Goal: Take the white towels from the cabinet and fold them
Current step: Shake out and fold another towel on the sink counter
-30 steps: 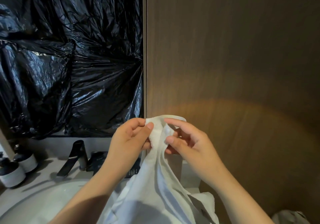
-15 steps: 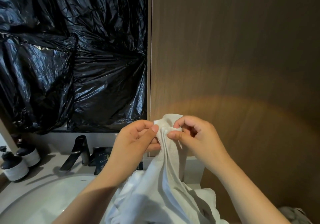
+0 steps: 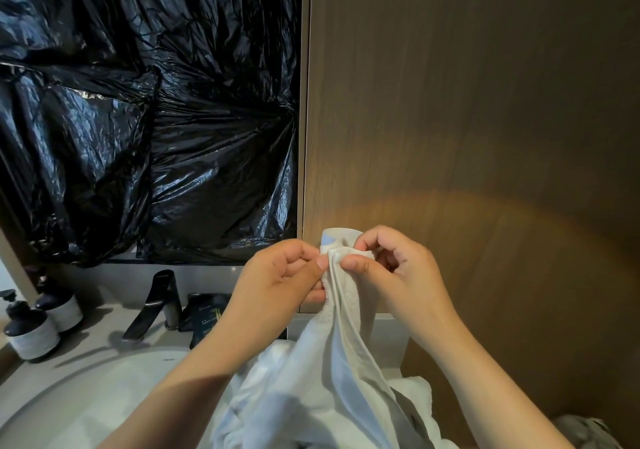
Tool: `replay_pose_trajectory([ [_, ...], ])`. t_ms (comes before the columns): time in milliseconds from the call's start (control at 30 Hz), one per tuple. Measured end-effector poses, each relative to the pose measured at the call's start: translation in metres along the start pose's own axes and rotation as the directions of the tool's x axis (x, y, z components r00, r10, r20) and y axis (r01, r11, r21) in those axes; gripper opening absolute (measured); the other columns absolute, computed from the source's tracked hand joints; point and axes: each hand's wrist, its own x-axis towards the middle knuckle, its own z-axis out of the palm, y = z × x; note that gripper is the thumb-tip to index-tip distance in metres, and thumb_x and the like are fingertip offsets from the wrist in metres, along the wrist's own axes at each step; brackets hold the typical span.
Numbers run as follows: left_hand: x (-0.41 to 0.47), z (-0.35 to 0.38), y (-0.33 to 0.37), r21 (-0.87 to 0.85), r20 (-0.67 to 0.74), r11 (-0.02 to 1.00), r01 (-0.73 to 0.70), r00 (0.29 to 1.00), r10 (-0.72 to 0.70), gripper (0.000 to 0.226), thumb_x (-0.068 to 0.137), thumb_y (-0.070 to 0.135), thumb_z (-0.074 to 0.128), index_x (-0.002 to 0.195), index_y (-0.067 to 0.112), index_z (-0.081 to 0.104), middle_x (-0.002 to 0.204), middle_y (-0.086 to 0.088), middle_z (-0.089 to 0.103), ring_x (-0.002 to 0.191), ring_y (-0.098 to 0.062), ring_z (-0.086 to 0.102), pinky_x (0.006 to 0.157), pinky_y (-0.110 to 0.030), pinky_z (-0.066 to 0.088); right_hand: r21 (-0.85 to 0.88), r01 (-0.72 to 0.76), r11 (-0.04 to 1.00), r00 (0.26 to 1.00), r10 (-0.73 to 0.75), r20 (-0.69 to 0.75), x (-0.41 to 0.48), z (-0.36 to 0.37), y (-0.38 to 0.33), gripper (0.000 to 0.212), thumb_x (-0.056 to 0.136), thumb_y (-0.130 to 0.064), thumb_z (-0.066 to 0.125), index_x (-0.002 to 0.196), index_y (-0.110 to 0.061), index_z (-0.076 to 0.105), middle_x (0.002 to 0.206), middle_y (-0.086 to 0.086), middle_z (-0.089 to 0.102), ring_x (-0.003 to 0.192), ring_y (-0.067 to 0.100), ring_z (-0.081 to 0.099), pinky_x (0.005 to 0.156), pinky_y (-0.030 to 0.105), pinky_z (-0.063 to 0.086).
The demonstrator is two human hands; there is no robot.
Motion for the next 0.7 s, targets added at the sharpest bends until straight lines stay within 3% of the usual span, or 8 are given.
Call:
replay_pose_trajectory([
  [167,-0.003,-0.002,-0.002,0.068,0.029,0.997,-0.038,0.999,0.036,0.029,0.081,0.035,0.065,0.098,0.012,0.071,0.09,-0.004,0.075,0.085,-0.021,0.072,0.081,-0.034,0.058,-0.03,0.011,0.999,1.0,-0.011,0.0,0.001,-0.001,0.001,0.012,0.084,-0.032,0.072,0.078,-0.027,0.064,0.076,-0.012,0.062,0.067,0.005,0.052,0.056,0.015,0.041],
  [300,0.0,0.0,-0.001,0.204,-0.048,0.97,-0.132,0.988,0.145,0.011,0.086,0.02,0.068,0.095,0.019,0.074,0.085,0.004,0.075,0.079,-0.013,0.07,0.076,-0.028,0.057,-0.04,0.01,0.999,1.0,-0.01,-0.003,0.002,0.001,-0.001,0.011,0.084,-0.037,0.071,0.077,-0.031,0.064,0.077,-0.015,0.062,0.069,0.004,0.053,0.057,0.013,0.041],
  [467,0.003,0.0,0.0,0.31,-0.101,0.929,-0.203,0.964,0.245,0.012,0.089,0.014,0.065,0.095,0.021,0.074,0.082,0.008,0.073,0.074,-0.008,0.067,0.065,-0.017,0.052,-0.063,0.015,0.998,0.999,-0.012,0.037,0.004,-0.004,-0.001,0.011,0.084,-0.047,0.066,0.081,-0.036,0.065,0.078,-0.012,0.063,0.067,0.006,0.052,0.055,0.015,0.04],
  [567,0.009,-0.005,0.003,0.323,-0.17,0.928,-0.187,0.953,0.251,0.01,0.09,0.013,0.064,0.094,0.015,0.073,0.081,-0.002,0.072,0.076,-0.021,0.067,0.071,-0.032,0.055,-0.17,0.012,0.985,0.99,0.013,0.144,0.004,-0.014,0.001,0.008,0.088,-0.044,0.063,0.084,-0.037,0.065,0.081,-0.016,0.062,0.07,0.008,0.055,0.057,0.017,0.042],
  [700,0.024,-0.022,0.013,0.397,-0.246,0.9,-0.179,0.924,0.292,0.01,0.091,0.013,0.061,0.095,0.013,0.071,0.082,-0.012,0.07,0.078,-0.029,0.065,0.074,-0.04,0.054,-0.347,0.053,0.936,0.976,0.024,0.216,0.006,-0.032,0.001,0.018,0.082,-0.059,0.056,0.085,-0.043,0.063,0.083,-0.025,0.059,0.085,0.002,0.056,0.062,0.012,0.045],
])
